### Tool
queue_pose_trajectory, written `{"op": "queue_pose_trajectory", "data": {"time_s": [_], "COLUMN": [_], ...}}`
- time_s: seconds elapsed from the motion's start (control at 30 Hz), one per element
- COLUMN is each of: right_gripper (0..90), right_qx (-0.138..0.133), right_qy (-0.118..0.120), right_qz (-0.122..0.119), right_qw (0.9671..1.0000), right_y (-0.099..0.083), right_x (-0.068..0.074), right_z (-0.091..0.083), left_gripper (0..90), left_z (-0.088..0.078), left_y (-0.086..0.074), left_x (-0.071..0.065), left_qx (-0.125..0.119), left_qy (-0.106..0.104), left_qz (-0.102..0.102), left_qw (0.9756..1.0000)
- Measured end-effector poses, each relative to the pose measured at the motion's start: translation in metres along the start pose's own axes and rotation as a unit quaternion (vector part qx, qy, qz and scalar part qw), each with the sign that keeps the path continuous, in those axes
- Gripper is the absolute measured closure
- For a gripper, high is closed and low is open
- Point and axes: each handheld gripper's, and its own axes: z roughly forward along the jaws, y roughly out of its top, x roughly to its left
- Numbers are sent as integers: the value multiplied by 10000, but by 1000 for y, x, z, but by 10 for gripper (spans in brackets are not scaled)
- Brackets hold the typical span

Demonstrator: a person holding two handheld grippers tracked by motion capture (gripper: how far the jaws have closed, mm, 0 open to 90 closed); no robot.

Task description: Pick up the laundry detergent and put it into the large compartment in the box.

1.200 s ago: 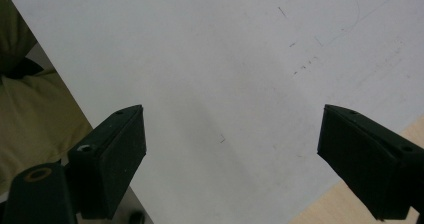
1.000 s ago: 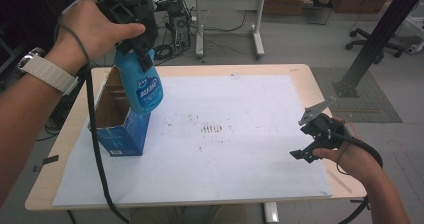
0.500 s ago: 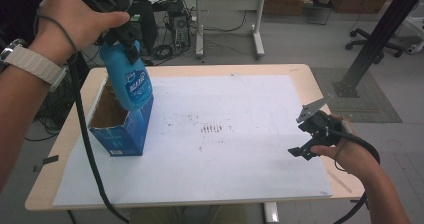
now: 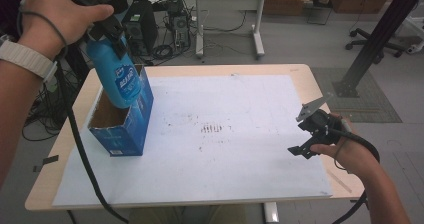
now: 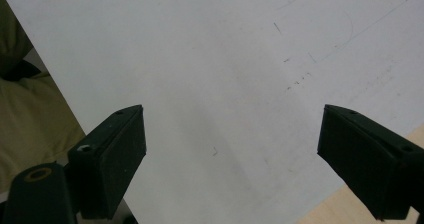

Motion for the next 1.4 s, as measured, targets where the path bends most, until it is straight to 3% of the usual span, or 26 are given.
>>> {"op": "queue_pose_trajectory", "data": {"time_s": [0.27,0.7,0.83,1.17,1.4], "right_gripper": [120,120,120,120,120], "right_qx": [-11,-51,-58,-49,-41], "right_qy": [10,11,18,15,24], "right_qz": [-38,8,18,22,27], "right_qw": [10000,10000,10000,10000,10000], "right_y": [1,-1,-2,-1,-1], "right_x": [0,-1,-1,-1,-1], "right_z": [0,0,1,1,2], "left_gripper": [375,375,375,375,375], "left_z": [1,10,15,34,48], "left_y": [-2,-4,-4,-6,-6], "left_x": [10,31,34,47,51], "left_qx": [-4,-66,-77,-68,-52], "left_qy": [107,212,305,231,306], "left_qz": [-188,-668,-686,-905,-958], "left_qw": [9998,9975,9971,9956,9949]}}
